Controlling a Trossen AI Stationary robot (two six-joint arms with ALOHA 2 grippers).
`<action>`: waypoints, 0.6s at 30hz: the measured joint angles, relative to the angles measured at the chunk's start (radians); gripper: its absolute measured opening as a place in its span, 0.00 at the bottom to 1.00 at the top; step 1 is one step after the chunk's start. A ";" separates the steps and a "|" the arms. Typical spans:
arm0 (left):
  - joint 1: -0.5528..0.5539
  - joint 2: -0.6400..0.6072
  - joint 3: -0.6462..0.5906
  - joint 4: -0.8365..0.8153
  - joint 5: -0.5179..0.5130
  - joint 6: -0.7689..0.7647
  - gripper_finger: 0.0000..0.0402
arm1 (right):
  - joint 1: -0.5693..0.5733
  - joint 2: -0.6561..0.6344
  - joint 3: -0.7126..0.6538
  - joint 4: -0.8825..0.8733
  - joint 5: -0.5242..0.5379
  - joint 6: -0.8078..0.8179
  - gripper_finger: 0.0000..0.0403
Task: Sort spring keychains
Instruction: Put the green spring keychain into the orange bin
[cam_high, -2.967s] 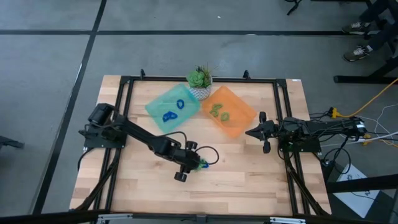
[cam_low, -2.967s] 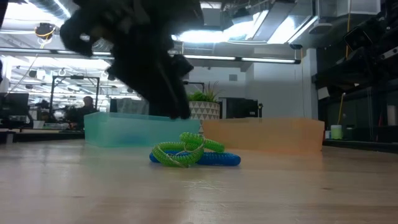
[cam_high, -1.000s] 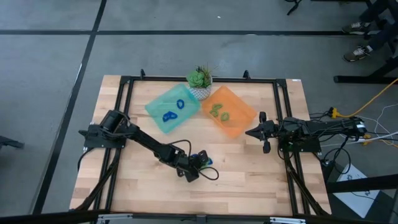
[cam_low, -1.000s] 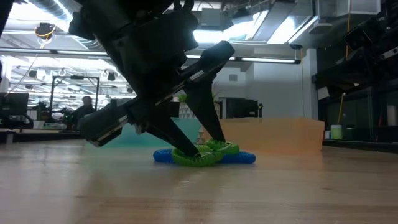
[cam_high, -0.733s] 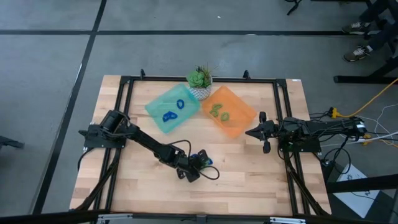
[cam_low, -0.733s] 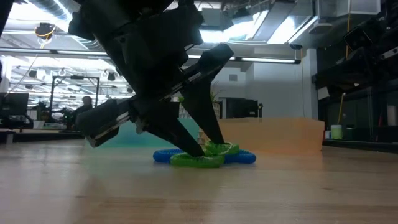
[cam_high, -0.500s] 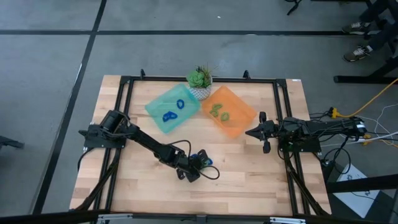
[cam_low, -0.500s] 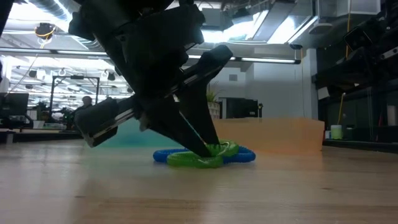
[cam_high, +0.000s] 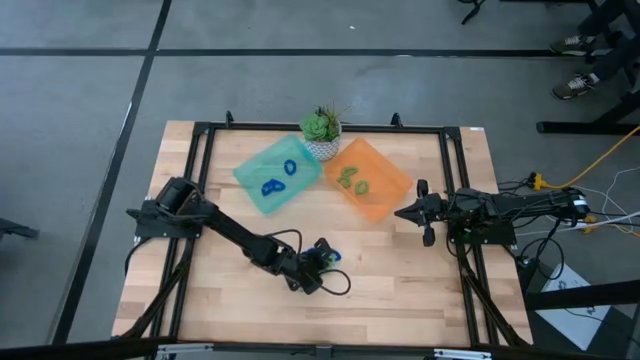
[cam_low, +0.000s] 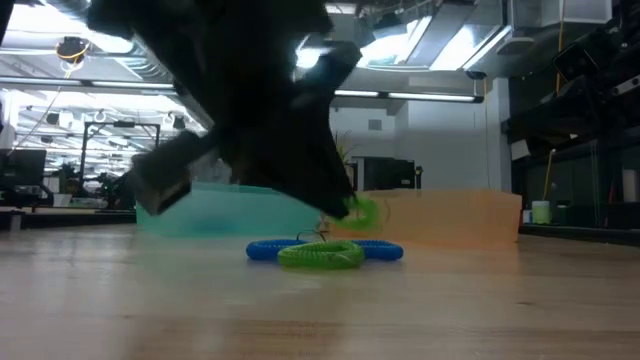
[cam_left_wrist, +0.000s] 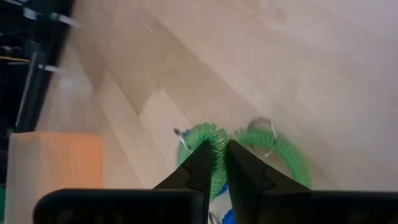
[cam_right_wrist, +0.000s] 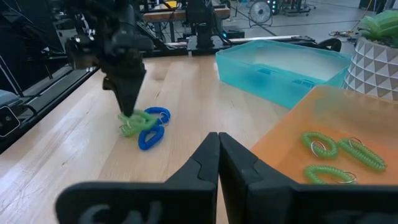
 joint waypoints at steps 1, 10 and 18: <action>-0.005 -0.007 0.000 0.003 -0.006 -0.016 0.08 | 0.000 0.000 0.000 0.000 0.000 0.000 0.02; -0.033 -0.101 0.000 0.001 -0.175 -0.252 0.07 | 0.000 0.000 0.000 0.000 0.000 0.000 0.02; -0.066 -0.176 0.000 -0.020 -0.237 -0.431 0.07 | 0.000 0.000 0.000 0.000 0.000 0.000 0.02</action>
